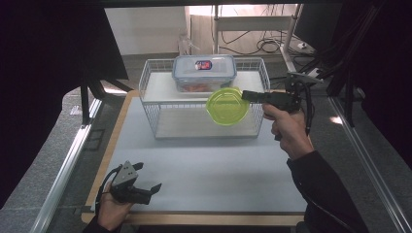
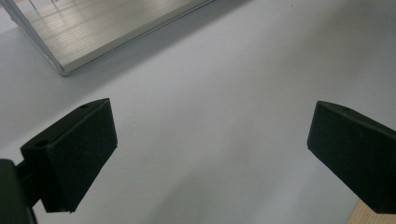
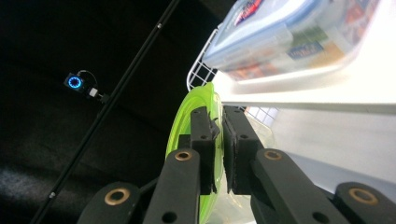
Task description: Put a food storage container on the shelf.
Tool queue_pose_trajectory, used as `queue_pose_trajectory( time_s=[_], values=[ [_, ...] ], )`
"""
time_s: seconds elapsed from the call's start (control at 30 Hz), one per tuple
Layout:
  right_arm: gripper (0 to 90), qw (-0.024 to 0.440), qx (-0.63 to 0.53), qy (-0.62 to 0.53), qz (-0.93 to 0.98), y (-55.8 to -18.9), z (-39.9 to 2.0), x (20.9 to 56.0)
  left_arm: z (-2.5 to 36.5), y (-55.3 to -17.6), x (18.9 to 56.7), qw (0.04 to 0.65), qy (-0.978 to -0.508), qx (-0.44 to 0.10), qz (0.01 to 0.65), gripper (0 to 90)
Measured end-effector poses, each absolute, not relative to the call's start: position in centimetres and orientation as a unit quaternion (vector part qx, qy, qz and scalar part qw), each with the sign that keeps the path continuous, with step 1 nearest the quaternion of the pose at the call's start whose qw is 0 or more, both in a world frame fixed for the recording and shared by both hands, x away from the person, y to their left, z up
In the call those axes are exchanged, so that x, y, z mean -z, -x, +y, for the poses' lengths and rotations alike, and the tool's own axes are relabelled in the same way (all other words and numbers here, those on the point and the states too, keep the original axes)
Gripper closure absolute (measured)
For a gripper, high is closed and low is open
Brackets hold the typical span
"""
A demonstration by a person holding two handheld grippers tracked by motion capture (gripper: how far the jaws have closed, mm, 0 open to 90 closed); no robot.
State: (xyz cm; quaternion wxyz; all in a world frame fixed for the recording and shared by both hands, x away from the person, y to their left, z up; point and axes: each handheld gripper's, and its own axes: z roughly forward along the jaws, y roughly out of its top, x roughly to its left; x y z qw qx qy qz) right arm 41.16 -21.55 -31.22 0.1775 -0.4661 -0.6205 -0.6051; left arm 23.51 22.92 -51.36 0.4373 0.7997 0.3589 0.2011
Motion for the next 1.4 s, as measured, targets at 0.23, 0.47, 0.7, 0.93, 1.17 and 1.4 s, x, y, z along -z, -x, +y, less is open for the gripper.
queue_pose_trajectory(
  time_s=[0.23, 0.47, 0.7, 0.93, 1.17, 1.4],
  values=[
    [84.1, 0.176, 0.614, 0.466, -0.611, -42.3, -20.9, 29.6, 22.9, -23.5, 51.3, 0.438, -0.8, -0.2, 0.358, 1.4],
    [84.1, 0.169, 0.622, 0.471, -0.602, -43.5, -20.3, 28.3, 22.9, -23.5, 51.4, 0.44, -0.799, -0.199, 0.358, 1.5],
    [84.1, 0.159, 0.629, 0.479, -0.591, -44.8, -19.7, 27.2, 22.9, -23.5, 51.4, 0.442, -0.799, -0.198, 0.358, 1.5],
    [84.1, 0.145, 0.632, 0.485, -0.587, -46.2, -18.5, 26.1, 22.9, -23.5, 51.4, 0.443, -0.799, -0.196, 0.357, 1.7],
    [84.0, 0.128, 0.636, 0.5, -0.574, -48.0, -17.2, 26.0, 22.9, -23.5, 51.3, 0.444, -0.799, -0.195, 0.356, 1.7],
    [83.9, 0.12, 0.641, 0.518, -0.554, -49.9, -16.2, 26.3, 23.0, -23.5, 51.3, 0.446, -0.799, -0.192, 0.355, 1.8]
  ],
)
